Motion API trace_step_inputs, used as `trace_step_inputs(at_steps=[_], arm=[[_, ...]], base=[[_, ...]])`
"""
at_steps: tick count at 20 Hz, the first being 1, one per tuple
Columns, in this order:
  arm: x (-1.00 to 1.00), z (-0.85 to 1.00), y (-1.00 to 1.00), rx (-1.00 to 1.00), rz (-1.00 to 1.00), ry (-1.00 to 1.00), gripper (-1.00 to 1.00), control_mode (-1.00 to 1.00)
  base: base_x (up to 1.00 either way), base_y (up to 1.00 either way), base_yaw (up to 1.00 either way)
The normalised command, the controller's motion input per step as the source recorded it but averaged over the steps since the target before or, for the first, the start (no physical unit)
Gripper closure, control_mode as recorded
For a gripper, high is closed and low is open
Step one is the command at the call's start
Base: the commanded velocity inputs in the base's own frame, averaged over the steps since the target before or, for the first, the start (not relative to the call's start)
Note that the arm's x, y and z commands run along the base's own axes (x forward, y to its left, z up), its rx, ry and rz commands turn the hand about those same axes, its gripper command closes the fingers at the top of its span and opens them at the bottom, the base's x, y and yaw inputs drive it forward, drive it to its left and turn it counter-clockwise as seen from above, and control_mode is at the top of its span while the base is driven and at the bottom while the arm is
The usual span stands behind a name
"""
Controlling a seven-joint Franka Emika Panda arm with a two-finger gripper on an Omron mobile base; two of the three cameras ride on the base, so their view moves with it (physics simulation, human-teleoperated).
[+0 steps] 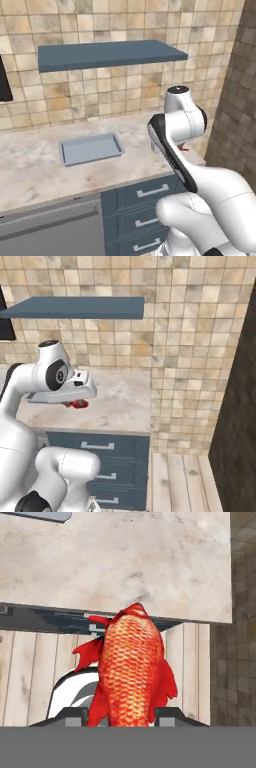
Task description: Take the fish out of the fridge, briefly rinse it in the sink, and place it on the tray next to the sink.
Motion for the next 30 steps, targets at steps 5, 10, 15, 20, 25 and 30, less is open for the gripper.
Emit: trace_step_inputs(at_steps=[5, 10, 15, 20, 25, 30], arm=[[0.0, 0.0, 0.0, 0.0, 0.0, 0.0, 1.0, 1.0], [0.1, 0.01, 0.0, 0.06, 0.28, 0.07, 1.0, -1.0], [0.27, 0.0, 0.34, 0.12, 0.69, 0.15, 1.0, -1.0], [0.32, -0.09, 0.43, 0.12, 0.69, 0.05, 1.0, -1.0], [0.09, -0.42, 0.42, 0.16, 0.45, -0.09, 1.0, -1.0], [0.0, -0.29, 0.3, 0.17, 0.34, -0.34, 1.0, -1.0]], base=[[1.0, -0.02, 0.02], [0.16, 0.03, 0.09], [0.0, 0.0, 0.0], [0.0, 0.0, 0.0], [0.0, 0.0, 0.0], [0.0, 0.0, 0.0]])
